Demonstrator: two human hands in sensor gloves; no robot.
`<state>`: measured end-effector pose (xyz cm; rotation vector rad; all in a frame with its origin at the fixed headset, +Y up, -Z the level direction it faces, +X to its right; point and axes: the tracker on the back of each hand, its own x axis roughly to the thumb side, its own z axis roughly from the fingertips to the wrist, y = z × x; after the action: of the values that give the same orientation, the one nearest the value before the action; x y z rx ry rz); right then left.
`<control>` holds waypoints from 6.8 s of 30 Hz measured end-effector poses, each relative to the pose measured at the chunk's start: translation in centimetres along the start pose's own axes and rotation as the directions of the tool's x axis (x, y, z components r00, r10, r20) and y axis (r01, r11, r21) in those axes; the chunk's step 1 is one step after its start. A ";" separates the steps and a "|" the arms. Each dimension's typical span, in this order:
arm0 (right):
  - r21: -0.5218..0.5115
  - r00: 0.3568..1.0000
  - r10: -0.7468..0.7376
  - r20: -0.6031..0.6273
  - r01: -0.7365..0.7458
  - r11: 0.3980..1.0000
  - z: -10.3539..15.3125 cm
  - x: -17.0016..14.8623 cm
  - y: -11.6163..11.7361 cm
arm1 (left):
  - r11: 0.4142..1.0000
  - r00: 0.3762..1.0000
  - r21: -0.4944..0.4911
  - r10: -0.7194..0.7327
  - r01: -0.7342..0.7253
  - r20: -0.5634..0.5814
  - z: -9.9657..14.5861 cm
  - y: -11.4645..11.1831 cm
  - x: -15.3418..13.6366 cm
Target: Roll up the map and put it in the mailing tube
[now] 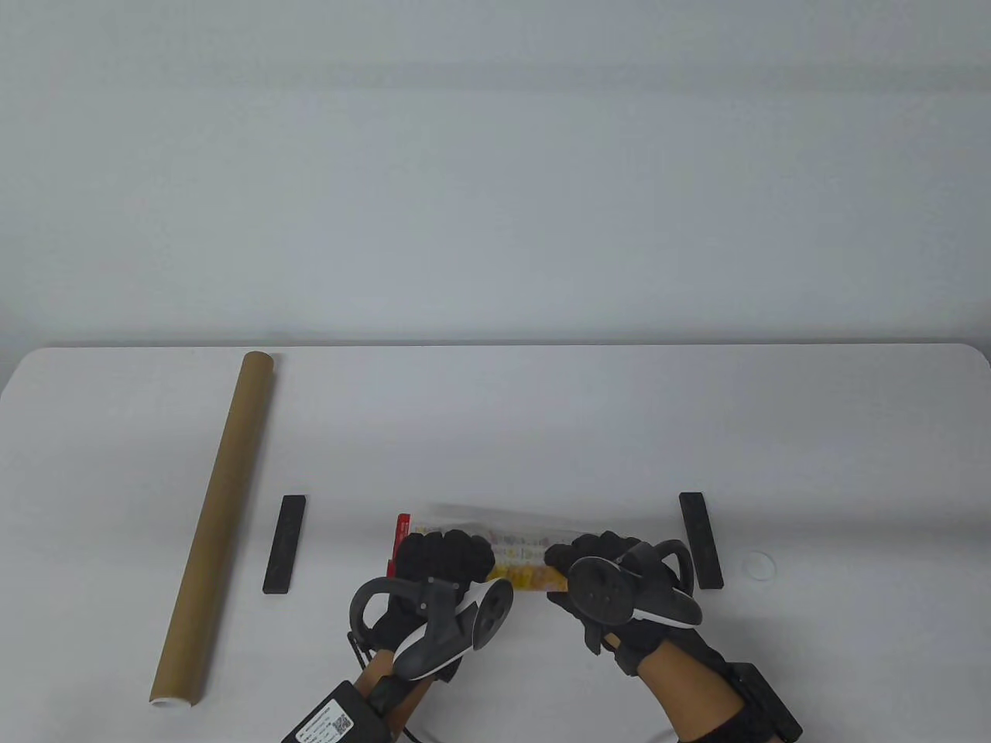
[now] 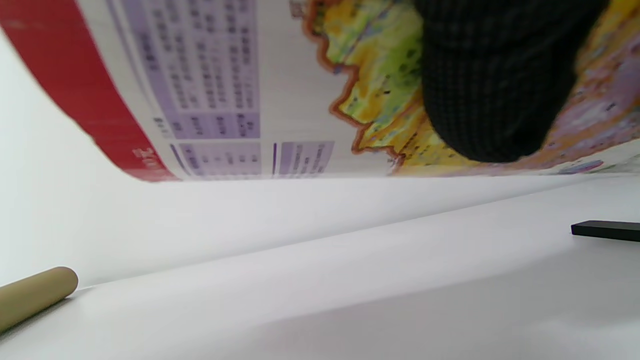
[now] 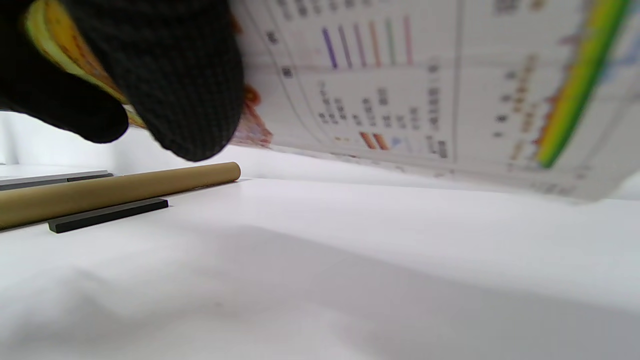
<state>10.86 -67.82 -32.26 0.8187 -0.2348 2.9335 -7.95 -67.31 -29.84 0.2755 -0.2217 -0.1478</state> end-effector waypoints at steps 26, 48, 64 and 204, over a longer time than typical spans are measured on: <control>-0.081 0.964 0.266 0.022 -0.264 0.961 0.2 1.5 -0.3 | 0.958 0.985 -0.227 0.170 -0.173 -0.032 -0.8 -1.3 -0.8; -0.142 0.961 0.273 0.031 -0.266 0.953 0.7 1.8 -0.4 | 0.932 0.973 -0.282 0.221 -0.229 -0.062 -1.0 -1.2 -1.2; -0.051 0.984 0.179 0.017 -0.178 0.983 0.1 1.2 -0.3 | 0.985 0.997 -0.155 0.076 -0.075 -0.002 -0.5 -0.9 -0.2; -0.047 0.977 0.204 0.056 -0.201 0.978 0.2 1.0 0.6 | 0.950 0.983 -0.257 0.185 -0.178 0.003 -1.1 -2.5 -1.0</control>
<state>10.05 -68.44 -31.69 0.9316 -0.4046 3.0816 -8.97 -69.28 -31.78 -0.0047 -0.2507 0.0032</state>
